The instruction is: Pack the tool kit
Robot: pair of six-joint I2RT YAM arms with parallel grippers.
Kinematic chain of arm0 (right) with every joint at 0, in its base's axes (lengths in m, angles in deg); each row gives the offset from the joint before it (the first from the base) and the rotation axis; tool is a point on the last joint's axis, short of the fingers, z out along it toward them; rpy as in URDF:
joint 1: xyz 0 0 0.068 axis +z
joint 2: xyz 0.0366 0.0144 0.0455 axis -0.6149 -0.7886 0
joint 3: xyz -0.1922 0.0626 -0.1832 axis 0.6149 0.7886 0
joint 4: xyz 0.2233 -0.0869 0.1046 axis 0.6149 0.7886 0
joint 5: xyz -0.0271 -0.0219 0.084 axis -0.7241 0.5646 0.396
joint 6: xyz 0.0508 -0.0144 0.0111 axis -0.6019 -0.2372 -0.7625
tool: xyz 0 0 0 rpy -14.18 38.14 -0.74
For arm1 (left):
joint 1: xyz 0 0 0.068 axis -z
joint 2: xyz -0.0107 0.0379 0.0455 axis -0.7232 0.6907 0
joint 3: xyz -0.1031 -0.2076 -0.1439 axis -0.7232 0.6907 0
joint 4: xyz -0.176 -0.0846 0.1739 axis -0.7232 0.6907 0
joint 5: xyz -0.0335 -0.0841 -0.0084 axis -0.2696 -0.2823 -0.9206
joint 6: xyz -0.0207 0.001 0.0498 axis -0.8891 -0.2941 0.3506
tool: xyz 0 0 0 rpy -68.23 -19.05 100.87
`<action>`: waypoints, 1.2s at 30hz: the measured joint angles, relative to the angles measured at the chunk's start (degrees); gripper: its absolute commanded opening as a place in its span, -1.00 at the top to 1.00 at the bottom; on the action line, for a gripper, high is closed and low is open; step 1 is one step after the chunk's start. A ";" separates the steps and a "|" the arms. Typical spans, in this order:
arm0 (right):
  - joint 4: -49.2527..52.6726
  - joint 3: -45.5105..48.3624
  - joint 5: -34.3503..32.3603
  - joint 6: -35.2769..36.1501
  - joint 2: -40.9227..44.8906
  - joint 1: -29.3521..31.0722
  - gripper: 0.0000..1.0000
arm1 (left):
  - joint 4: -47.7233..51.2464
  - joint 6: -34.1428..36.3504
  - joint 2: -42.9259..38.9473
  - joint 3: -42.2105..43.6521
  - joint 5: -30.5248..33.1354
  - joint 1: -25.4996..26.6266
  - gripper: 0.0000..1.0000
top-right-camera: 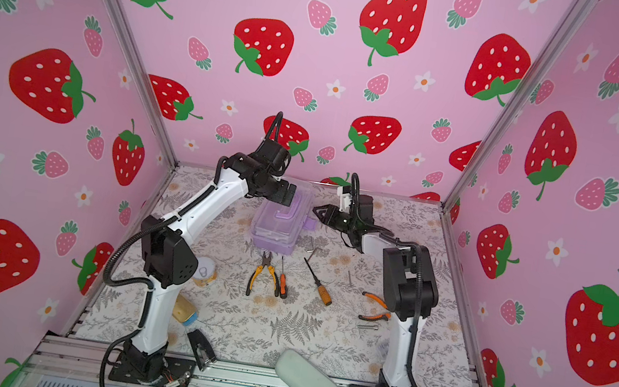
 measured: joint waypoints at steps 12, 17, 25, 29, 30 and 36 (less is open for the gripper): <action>-1.03 1.86 3.82 0.66 0.66 -1.01 -0.42 | -5.86 -2.67 2.21 4.57 -12.57 -6.45 -0.97; -2.10 3.63 4.37 0.79 0.83 -1.27 -0.61 | -7.52 -3.45 4.24 4.57 -14.95 -5.77 -0.98; -2.32 4.02 4.48 0.66 0.83 -1.27 -0.64 | -7.02 -3.32 7.96 3.58 -12.52 -4.42 -0.97; -2.34 4.02 4.48 0.66 0.83 -1.27 -0.64 | -7.04 -3.19 8.37 2.84 -10.75 -3.63 -0.93; -2.34 4.02 4.48 0.63 0.83 -1.27 -0.64 | -7.06 -3.15 8.37 2.84 -10.29 -3.48 -0.86; -2.36 4.02 4.48 0.48 0.83 -1.27 -0.64 | -7.17 -2.82 8.37 2.43 -8.46 -3.39 -0.60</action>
